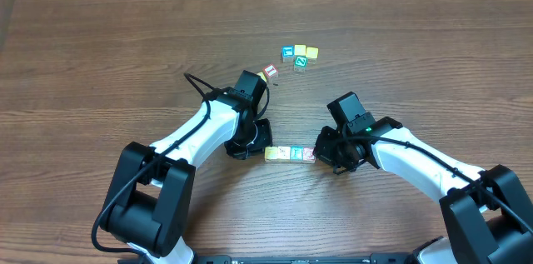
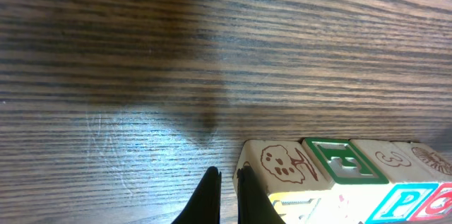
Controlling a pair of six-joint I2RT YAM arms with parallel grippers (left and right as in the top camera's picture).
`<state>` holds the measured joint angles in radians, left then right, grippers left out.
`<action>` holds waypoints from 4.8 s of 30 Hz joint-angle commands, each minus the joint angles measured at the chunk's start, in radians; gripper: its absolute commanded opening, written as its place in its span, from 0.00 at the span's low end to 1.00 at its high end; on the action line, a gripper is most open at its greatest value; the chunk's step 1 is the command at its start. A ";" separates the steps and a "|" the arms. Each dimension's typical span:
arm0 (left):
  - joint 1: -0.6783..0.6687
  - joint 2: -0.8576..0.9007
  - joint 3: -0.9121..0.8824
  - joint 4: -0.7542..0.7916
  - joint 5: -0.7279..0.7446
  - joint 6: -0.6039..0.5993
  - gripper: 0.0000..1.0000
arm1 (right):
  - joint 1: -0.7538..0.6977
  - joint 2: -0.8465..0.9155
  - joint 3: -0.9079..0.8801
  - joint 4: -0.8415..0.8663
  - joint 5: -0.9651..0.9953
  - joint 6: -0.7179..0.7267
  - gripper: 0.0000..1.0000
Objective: Flip 4 blocks
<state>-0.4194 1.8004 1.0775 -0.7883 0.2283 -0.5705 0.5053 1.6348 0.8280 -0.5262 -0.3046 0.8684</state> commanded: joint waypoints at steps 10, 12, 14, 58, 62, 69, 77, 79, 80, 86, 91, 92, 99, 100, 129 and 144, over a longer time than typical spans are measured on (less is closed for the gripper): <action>0.005 0.011 -0.011 0.018 -0.006 -0.001 0.04 | 0.006 -0.002 -0.005 0.005 -0.090 0.027 0.04; 0.007 0.011 -0.011 0.019 -0.006 -0.001 0.04 | 0.006 -0.002 -0.005 0.005 -0.091 0.027 0.04; 0.007 0.011 -0.011 0.027 -0.006 0.004 0.04 | 0.006 -0.002 -0.005 0.004 -0.091 0.027 0.04; 0.030 0.011 -0.011 0.203 -0.017 0.178 0.04 | 0.277 -0.002 -0.005 0.158 -0.002 0.472 0.10; 0.030 0.011 -0.011 0.203 -0.018 0.178 0.04 | 0.281 -0.002 -0.005 0.158 0.005 0.472 0.10; 0.030 0.011 -0.011 0.206 -0.018 0.178 0.04 | 0.281 -0.002 -0.005 0.158 0.009 0.472 0.07; 0.030 0.011 -0.011 0.220 -0.017 0.179 0.04 | 0.281 -0.002 -0.005 0.155 0.008 0.472 0.07; 0.029 0.011 -0.011 0.223 -0.017 0.179 0.04 | 0.281 -0.002 -0.005 0.155 0.009 0.472 0.07; 0.028 0.011 -0.011 0.225 -0.017 0.179 0.04 | 0.281 -0.002 -0.005 0.155 0.012 0.472 0.07; 0.028 0.011 -0.011 0.232 -0.017 0.179 0.04 | 0.291 -0.002 -0.005 0.155 0.016 0.498 0.07; 0.027 0.011 -0.011 0.248 -0.012 0.179 0.04 | 0.315 -0.002 -0.005 0.156 0.043 0.517 0.07; 0.027 0.011 -0.011 0.249 -0.011 0.179 0.04 | 0.319 -0.002 -0.005 0.156 0.044 0.521 0.07; 0.027 0.011 -0.011 0.259 -0.006 0.182 0.04 | 0.321 -0.002 -0.005 0.159 0.051 0.520 0.08; 0.027 0.011 -0.011 0.261 -0.006 0.182 0.04 | 0.321 -0.002 -0.005 0.159 0.051 0.520 0.09; 0.105 0.077 0.250 -0.159 -0.081 0.124 0.04 | 0.150 0.007 0.205 -0.061 0.109 -0.092 0.04; 0.105 0.179 0.249 -0.227 -0.006 0.109 0.04 | 0.268 0.096 0.204 -0.014 0.169 -0.087 0.04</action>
<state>-0.3187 1.9469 1.3167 -1.0172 0.2043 -0.4423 0.7639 1.7309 1.0065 -0.5491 -0.1528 0.7883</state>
